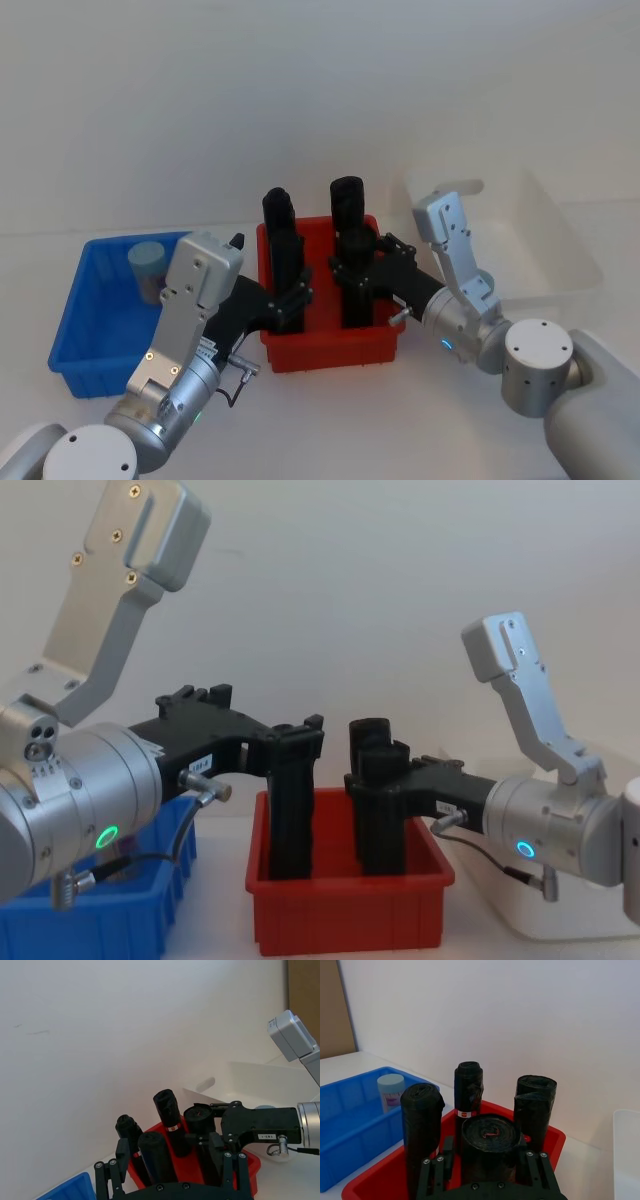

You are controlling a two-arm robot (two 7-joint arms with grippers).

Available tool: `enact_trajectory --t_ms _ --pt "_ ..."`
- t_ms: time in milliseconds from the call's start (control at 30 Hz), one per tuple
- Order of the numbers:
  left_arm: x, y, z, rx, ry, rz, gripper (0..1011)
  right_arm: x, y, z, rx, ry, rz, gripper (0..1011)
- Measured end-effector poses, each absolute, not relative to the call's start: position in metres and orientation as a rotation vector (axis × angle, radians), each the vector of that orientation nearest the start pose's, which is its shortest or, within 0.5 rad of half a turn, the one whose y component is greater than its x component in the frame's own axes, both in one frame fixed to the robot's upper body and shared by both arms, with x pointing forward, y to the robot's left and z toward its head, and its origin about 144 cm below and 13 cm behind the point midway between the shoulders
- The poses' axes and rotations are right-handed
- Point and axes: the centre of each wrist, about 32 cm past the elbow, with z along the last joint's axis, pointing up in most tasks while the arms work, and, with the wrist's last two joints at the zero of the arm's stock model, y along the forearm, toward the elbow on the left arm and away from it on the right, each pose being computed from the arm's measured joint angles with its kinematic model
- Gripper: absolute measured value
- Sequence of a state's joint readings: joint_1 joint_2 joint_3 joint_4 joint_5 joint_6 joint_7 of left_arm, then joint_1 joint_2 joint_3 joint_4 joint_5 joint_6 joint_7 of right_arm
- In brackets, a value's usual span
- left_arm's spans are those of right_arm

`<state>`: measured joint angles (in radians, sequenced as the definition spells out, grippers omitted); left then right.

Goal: Pick the cotton swabs from the blue box and place them into the white box.

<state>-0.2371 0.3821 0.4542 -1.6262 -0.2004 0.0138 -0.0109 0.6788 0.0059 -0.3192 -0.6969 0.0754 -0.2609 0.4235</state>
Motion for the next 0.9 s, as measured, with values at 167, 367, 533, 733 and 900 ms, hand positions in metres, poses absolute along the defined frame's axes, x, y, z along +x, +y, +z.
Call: enact_trajectory --t_ms 167,367,533,733,900 --pt "0.492 0.198 1.204 0.061 -0.268 1.124 1004 0.625 -0.164 1.148 -0.075 -0.121 -0.910 600" --pt "0.492 0.198 1.204 0.061 -0.268 1.124 1004 0.624 -0.165 1.152 -0.060 -0.127 -0.910 534" --pt "0.492 0.198 1.204 0.061 -0.268 1.124 1004 0.621 -0.166 1.160 -0.028 -0.134 -0.913 532" --pt "0.492 0.198 1.204 0.061 -0.268 1.124 1004 0.613 -0.169 1.176 0.029 -0.159 -0.916 532" --pt "0.492 0.198 1.204 0.061 -0.268 1.124 1004 0.605 -0.173 1.193 0.079 -0.185 -0.930 532"
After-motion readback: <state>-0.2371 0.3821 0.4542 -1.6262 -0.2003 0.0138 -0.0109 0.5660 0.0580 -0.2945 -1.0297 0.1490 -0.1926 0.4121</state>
